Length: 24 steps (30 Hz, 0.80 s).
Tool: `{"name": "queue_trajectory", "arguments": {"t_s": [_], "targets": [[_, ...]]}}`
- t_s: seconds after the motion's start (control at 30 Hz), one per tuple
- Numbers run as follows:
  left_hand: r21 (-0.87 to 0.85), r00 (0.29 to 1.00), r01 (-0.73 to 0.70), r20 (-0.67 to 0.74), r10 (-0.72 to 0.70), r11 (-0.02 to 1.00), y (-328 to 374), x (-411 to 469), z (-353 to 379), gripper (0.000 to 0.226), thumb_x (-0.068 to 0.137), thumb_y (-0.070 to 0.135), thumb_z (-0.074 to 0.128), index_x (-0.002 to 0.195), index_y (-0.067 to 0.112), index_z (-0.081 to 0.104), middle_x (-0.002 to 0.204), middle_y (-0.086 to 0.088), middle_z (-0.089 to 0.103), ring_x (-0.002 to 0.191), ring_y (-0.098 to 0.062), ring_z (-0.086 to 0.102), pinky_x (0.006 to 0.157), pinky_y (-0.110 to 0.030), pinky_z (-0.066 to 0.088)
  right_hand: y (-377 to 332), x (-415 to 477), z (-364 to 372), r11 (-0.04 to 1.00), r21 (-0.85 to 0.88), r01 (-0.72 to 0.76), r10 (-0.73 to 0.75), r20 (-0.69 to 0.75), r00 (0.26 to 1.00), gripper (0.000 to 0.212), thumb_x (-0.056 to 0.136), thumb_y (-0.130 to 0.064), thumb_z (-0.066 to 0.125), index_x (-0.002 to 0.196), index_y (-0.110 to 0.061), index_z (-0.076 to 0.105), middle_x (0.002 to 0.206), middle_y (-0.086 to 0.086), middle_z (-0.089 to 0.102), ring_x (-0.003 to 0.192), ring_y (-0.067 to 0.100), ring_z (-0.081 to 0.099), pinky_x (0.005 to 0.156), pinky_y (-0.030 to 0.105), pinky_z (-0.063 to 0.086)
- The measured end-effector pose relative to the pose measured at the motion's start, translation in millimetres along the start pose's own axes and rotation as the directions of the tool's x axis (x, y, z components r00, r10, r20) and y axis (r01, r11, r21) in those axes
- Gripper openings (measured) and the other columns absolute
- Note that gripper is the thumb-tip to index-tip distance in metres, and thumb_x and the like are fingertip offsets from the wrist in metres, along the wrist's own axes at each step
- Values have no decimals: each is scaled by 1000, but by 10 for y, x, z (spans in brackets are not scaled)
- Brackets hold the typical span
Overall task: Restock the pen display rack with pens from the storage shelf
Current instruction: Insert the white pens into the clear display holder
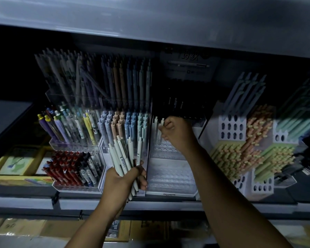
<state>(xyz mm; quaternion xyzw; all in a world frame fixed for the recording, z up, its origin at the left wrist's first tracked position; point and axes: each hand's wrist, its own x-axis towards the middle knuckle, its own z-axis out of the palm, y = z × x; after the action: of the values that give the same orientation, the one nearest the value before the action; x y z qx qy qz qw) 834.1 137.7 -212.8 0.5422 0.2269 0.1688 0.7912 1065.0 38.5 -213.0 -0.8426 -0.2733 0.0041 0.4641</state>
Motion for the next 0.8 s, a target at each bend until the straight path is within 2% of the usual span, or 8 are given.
{"name": "queue_trajectory", "arguments": {"t_s": [0.1,0.3,0.4,0.47,0.57,0.7,0.8], "targets": [[25,1000,3,-4,-3,1000,0,-3,4,9,96,-4,62,92,-8,69,74,-30,65,57,-32,61,51,-34,52,20,26,15,1000,-29,7,-8,-17,1000,25,91,-24,73,77,-7,63,64,21,64,61,39,68,60,56,59],[47,1000,2,3,-2,999,22,-5,29,14,98,-6,57,92,-12,67,72,-31,65,55,-32,61,48,-31,50,-2,-12,38,1000,-13,-6,5,-33,999,19,91,-22,74,84,-6,65,71,14,68,66,31,70,67,54,60],[23,1000,-4,3,4,1000,31,8,57,12,98,-8,56,93,-12,66,73,-27,65,56,-33,62,51,-34,54,9,-64,64,999,-17,-52,51,-39,998,17,88,-18,78,84,-11,63,75,14,69,72,31,71,71,52,60],[17,1000,-9,10,9,1000,49,22,75,13,98,-9,55,92,-12,66,74,-25,65,58,-34,63,53,-35,55,8,-155,59,990,-14,-140,139,-63,988,16,87,-16,79,92,-9,65,79,15,70,73,31,72,72,50,61],[7,1000,-13,17,13,1000,86,31,110,15,98,-9,55,91,-16,65,73,-27,65,54,-31,64,51,-33,55,-129,-398,-7,963,164,-212,216,-8,976,7,90,-6,72,94,-2,68,73,15,71,62,27,71,63,45,62],[2,999,-14,35,14,1000,111,53,146,16,98,-8,55,96,-21,63,70,-28,65,52,-29,64,48,-29,53,-418,-717,-114,824,490,-284,185,241,953,7,96,-10,68,93,-5,73,79,15,72,60,31,62,51,33,50],[35,999,-14,46,12,999,115,85,170,16,98,-8,54,94,-20,64,69,-28,65,50,-26,63,44,-26,49,-502,-830,-132,764,563,-315,131,343,930,9,95,-14,70,94,-7,74,79,15,70,59,25,58,50,31,43]]}}
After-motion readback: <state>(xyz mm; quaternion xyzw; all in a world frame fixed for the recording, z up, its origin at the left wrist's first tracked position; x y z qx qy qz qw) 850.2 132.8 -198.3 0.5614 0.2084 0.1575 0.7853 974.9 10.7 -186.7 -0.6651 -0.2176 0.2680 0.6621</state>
